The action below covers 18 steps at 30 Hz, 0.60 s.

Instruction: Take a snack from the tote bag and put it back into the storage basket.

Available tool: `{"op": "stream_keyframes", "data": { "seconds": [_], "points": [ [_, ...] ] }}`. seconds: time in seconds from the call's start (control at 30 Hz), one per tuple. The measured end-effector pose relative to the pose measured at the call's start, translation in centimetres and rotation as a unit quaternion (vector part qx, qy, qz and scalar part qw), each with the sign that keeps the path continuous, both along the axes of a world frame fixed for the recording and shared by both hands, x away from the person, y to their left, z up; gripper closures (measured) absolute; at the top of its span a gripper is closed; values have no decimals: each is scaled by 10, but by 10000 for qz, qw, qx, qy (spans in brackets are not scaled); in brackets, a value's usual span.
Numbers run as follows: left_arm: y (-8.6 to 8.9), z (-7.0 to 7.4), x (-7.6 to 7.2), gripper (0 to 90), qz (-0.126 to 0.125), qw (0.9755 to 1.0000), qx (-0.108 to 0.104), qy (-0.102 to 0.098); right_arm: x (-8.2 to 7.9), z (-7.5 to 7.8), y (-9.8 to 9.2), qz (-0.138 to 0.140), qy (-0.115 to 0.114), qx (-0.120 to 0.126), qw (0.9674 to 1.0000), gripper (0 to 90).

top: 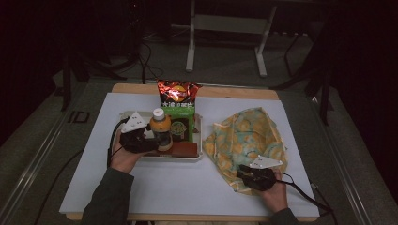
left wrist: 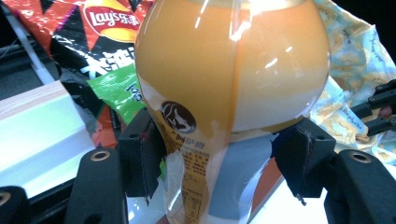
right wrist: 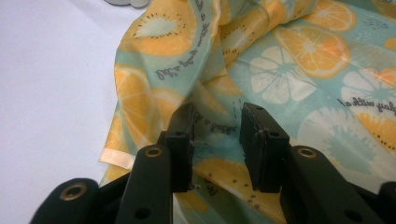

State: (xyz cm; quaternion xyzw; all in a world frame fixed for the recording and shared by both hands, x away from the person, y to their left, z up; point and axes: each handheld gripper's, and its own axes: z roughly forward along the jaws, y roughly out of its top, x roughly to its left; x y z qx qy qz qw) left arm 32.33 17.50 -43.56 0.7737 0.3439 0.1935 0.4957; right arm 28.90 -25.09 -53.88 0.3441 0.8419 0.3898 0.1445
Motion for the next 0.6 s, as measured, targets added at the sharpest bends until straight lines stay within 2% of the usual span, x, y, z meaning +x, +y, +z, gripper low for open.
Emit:
{"op": "stream_keyframes", "data": {
  "seconds": [0.6],
  "points": [
    [17, 2, 0, 379, 255, 9996, 122, -57, 0, 0, 0, 3, 4, 0, 10000, 652]
  ]
}}
